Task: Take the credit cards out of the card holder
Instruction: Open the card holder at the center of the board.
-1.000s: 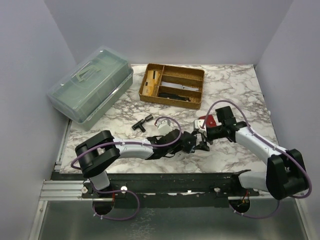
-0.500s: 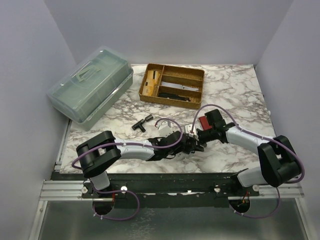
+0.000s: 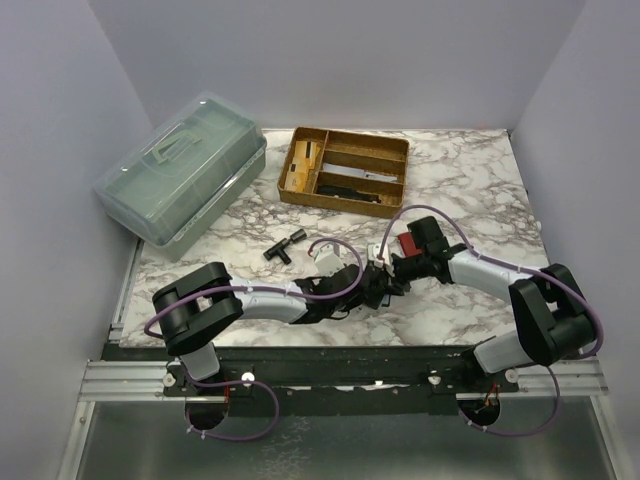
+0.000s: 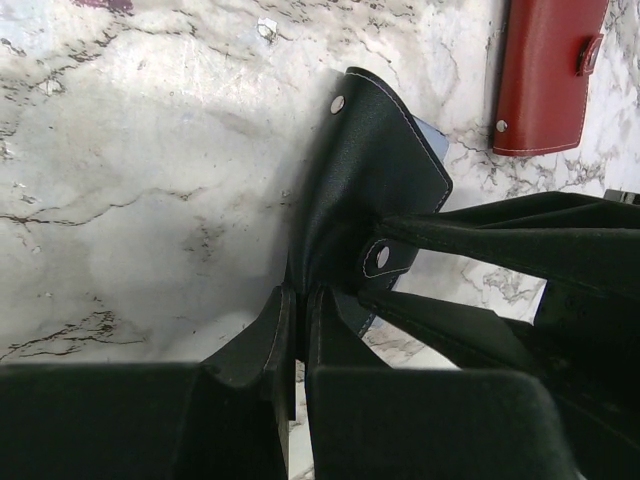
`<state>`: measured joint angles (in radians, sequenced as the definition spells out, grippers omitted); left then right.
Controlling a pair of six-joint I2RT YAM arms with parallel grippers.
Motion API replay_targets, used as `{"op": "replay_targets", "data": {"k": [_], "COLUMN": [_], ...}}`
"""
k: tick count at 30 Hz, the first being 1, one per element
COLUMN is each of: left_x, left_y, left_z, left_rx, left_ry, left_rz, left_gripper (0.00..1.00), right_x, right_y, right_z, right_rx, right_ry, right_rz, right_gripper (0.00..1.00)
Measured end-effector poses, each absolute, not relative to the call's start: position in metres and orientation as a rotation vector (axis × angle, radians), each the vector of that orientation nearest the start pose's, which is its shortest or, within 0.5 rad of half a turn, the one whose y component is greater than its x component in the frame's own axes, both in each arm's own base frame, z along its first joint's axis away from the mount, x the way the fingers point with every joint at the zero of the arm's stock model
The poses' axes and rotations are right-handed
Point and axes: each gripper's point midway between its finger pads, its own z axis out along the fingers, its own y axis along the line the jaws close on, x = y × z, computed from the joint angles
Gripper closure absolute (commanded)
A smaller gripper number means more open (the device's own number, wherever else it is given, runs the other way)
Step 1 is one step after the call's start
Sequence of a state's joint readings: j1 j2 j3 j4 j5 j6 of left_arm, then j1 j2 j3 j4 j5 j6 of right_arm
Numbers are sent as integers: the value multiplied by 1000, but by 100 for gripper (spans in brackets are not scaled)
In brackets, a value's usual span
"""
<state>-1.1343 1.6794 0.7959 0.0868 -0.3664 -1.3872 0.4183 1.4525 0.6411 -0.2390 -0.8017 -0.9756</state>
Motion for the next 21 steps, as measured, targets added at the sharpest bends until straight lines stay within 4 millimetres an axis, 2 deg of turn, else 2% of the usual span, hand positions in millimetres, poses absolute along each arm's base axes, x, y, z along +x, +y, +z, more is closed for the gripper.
{"op": "replay_targets", "data": {"k": [8, 12, 21], "left_x": [199, 198, 198], "left_y": [-369, -367, -367], "left_z": [38, 39, 44], "left_rx": [-508, -523, -569], "left_ry": [2395, 2388, 2363], "left_rz": [-837, -854, -907], "left_gripper": [100, 100, 100], "right_x": [227, 226, 226], "right_y": [213, 214, 214], "right_z": [37, 37, 49], "right_rx": [-1697, -1702, -1700], "right_ry": [1607, 1602, 1573], "right_rz": [772, 772, 736], "right_gripper": [90, 98, 100]}}
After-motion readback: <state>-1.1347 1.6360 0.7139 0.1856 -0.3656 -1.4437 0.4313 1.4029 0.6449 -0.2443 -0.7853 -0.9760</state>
